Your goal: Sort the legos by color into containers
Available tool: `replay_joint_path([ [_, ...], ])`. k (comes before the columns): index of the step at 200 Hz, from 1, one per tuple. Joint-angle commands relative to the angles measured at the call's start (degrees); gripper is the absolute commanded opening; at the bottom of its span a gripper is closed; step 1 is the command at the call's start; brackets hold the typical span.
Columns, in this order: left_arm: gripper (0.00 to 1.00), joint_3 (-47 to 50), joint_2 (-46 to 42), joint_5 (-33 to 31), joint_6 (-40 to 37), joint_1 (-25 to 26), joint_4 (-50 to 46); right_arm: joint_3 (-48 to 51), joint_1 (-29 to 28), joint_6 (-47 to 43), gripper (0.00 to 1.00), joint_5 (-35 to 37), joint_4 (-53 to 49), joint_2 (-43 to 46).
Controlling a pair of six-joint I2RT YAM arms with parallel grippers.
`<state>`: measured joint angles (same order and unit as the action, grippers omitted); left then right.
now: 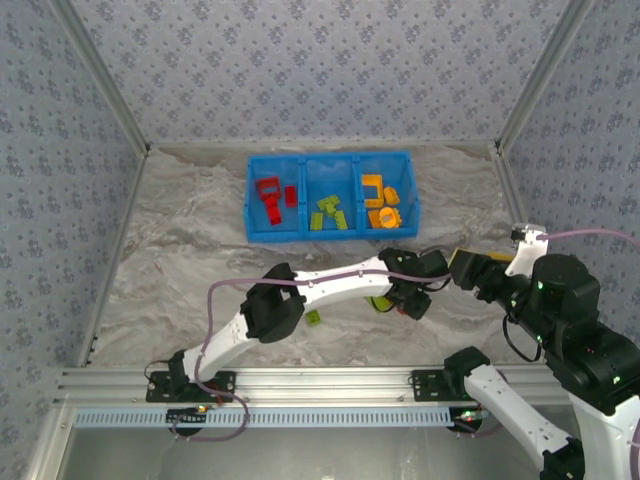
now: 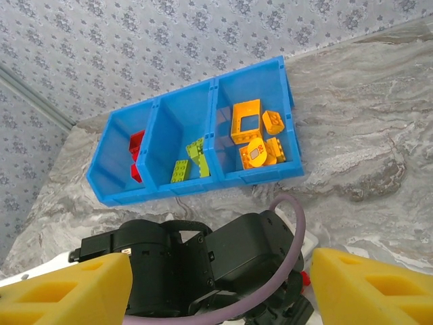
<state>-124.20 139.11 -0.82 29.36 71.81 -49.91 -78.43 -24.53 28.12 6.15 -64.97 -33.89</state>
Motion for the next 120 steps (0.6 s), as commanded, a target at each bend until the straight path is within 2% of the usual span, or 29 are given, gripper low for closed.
replay_joint_path([
  [1,0.46,-2.2,1.7,-1.0,-1.3,0.8,-1.5,0.5,-0.3,0.8,0.73,-0.7,0.0,0.7],
  [34,0.42,-3.4,3.0,-2.1,-1.7,1.4,-1.7,0.8,-0.3,1.0,0.73,-0.7,0.2,0.6],
  [67,0.28,-3.3,2.5,-4.8,-1.9,1.8,-1.7,0.7,-0.3,0.8,0.73,-0.4,0.0,0.7],
  [100,0.21,-1.6,-1.9,-7.9,-1.6,2.0,-1.2,1.3,-0.3,0.6,0.73,-1.1,0.0,0.6],
  [120,0.20,1.4,-8.2,-10.0,-0.3,1.9,-0.7,1.6,-0.3,-0.7,0.73,-2.5,0.7,0.1],
])
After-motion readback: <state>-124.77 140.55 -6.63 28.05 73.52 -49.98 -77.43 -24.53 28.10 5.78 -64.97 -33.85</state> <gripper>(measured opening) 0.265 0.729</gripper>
